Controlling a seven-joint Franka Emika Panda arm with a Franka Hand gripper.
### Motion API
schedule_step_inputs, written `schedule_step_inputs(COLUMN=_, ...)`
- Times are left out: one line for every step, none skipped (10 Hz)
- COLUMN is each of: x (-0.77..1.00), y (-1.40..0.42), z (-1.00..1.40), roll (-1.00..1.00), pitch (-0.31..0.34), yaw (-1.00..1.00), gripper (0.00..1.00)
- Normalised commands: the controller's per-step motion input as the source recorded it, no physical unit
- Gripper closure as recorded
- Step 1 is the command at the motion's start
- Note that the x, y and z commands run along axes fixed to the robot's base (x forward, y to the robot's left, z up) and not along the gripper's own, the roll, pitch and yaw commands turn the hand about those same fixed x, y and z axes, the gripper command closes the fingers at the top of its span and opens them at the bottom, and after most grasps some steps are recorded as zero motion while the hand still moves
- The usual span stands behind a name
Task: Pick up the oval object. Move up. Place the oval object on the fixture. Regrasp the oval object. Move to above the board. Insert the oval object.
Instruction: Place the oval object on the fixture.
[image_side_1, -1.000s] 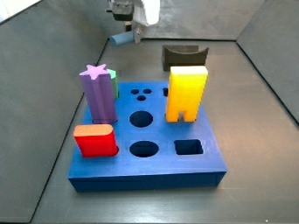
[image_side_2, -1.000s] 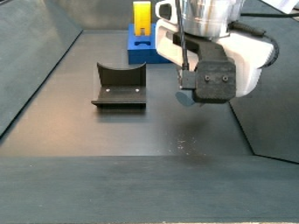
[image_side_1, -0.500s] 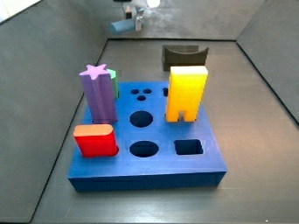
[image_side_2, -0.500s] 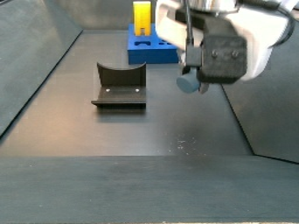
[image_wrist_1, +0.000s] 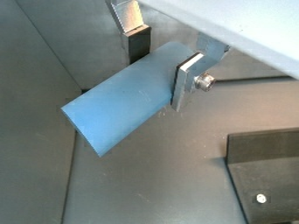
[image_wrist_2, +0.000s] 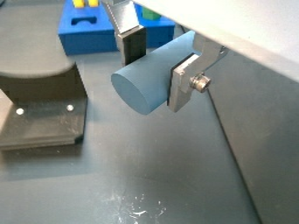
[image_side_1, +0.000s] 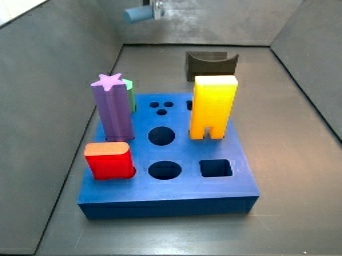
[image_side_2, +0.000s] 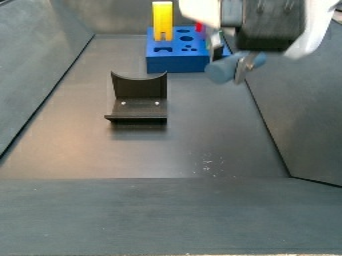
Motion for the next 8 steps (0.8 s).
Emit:
schedule_step_inputs(x=-0.02, y=0.0, z=0.71, roll=0.07, pitch=0.075, yaw=0.01, gripper=1.0)
schedule_step_inputs(x=-0.01, y=0.01, z=0.52, roll=0.06, pitch=0.079, yaw=0.01, gripper=1.0)
schedule_step_inputs(x=-0.01, y=0.01, z=0.38, roll=0.06, pitch=0.09, yaw=0.01, gripper=1.0)
schedule_step_inputs(x=0.0, y=0.0, z=0.24, roll=0.06, pitch=0.099, yaw=0.01, gripper=1.0)
schedule_step_inputs(x=1.0, y=-0.87, z=0.0, roll=0.05, pitch=-0.024, yaw=1.0, gripper=1.0)
schedule_step_inputs(x=1.0, y=-0.86, z=-0.03, roll=0.05, pitch=-0.023, yaw=1.0, gripper=1.0)
schedule_step_inputs(x=1.0, y=-0.82, z=-0.03, roll=0.05, pitch=-0.023, yaw=1.0, gripper=1.0)
schedule_step_inputs(x=1.0, y=-0.71, z=-0.03, roll=0.05, pitch=-0.021, yaw=1.0, gripper=1.0)
